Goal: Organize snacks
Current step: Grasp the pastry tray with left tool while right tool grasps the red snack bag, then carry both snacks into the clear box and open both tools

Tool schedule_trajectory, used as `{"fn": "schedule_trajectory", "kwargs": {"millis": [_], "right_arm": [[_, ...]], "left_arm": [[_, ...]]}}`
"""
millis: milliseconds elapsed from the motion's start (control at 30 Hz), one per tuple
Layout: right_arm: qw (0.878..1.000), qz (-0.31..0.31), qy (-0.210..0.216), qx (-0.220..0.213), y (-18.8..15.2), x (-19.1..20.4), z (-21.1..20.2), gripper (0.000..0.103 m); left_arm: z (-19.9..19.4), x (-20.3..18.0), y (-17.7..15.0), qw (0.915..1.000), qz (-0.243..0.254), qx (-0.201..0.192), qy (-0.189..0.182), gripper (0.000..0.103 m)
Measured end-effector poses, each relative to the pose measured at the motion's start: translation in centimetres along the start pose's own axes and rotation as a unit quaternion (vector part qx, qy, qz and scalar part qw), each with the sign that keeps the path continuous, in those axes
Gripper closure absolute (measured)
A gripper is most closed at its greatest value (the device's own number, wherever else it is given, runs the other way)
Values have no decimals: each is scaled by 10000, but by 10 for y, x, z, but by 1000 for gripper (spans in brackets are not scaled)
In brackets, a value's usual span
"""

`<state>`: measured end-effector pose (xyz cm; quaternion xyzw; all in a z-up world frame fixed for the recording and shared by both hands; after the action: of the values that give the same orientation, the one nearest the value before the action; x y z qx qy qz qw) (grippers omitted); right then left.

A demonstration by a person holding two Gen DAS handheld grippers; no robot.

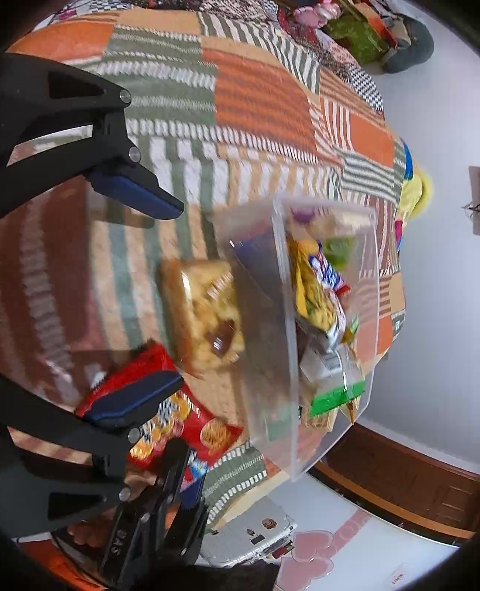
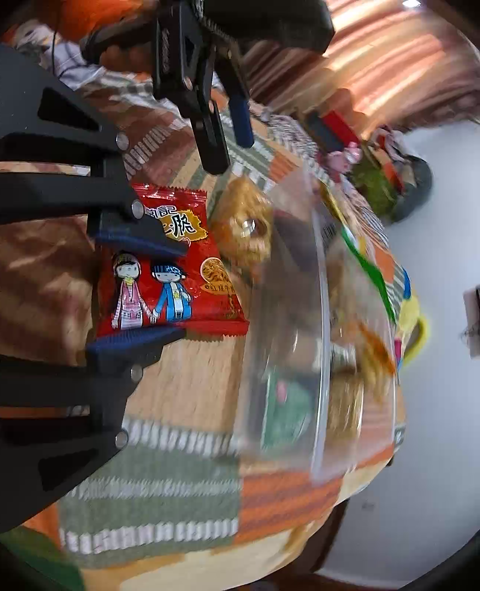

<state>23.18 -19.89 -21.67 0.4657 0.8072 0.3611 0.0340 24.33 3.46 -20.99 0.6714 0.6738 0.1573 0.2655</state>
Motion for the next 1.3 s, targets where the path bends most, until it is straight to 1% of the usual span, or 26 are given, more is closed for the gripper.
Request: {"fn": "schedule_trajectory", "kwargs": {"millis": [100,167,333,400,433,467,500,533,567,600,633,700,733,800,867,900,967,1000,1033,1100,1133,1200,1300], "right_arm": [[9995,24,-264,-141,-3,-6,-12,70],[9987,66,-438,-235,-3,-13,-18,71],[9983,123,-533,-224,1,-21,-22,70],[9976,119,-655,-183,2,-20,-20,58],[9976,86,-673,-168,5,-20,-16,56],[9976,68,-666,-165,6,-18,-13,54],[9978,74,-641,-157,5,-18,-11,47],[9979,98,-626,-141,4,-17,-9,44],[9980,123,-603,-121,2,-16,-6,35],[9982,137,-576,-130,1,-16,-6,29],[9983,125,-555,-117,1,-14,-4,27],[9982,29,-601,-72,1,-7,1,17],[9980,-50,-637,-40,1,-4,4,14],[9971,-260,-719,57,0,4,12,5],[9956,-450,-809,172,-2,8,20,0],[9944,-535,-884,199,-3,9,25,0],[9930,-644,-983,154,-3,12,28,3],[9932,-647,-961,133,-3,12,27,12],[9934,-629,-955,100,-2,12,25,18],[9937,-544,-984,14,-1,9,20,50],[9941,-493,-964,-10,-1,9,18,56],[9948,-420,-929,-18,1,6,13,73],[9954,-409,-869,-44,-1,5,8,79]], "left_arm": [[16,-11,9,9999,115,81,82,17],[28,-17,13,9995,203,162,202,16],[55,-23,14,9984,194,461,276,16],[60,-21,14,9986,108,439,257,16],[60,-20,14,9988,72,414,248,16],[60,-21,14,9989,84,404,217,19],[60,-21,13,9990,126,383,193,26],[58,-22,12,9991,187,360,152,27],[57,-22,11,9990,232,356,138,28],[55,-21,9,9990,267,336,135,28],[53,-22,7,9989,323,311,155,28],[45,-22,0,9986,402,257,241,29],[41,-20,-4,9986,404,244,257,29],[35,-17,-8,9987,359,237,261,29],[28,-13,-13,9989,305,222,262,29],[24,-11,-16,9990,288,215,258,29],[18,-9,-21,9991,275,189,266,29],[15,-10,-23,9991,277,174,273,29],[11,-9,-24,9991,281,150,279,29],[5,-9,-26,9992,278,110,283,29],[1,-9,-27,9992,276,87,275,29],[-8,-12,-29,9992,280,19,267,29],[-25,-15,-26,9991,294,-176,253,29]]}}
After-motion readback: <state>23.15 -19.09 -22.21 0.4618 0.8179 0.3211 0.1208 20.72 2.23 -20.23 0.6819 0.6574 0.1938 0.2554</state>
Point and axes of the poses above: each gripper's, at about its wrist camera, not at the fingertips, and z roughly the way its jaws point, x to its left, y to its top, the point moved 2 cm from there along z, roughly the way its jaws point, and after that the axes turned 2 degrees about y, right-handed, at the moved point
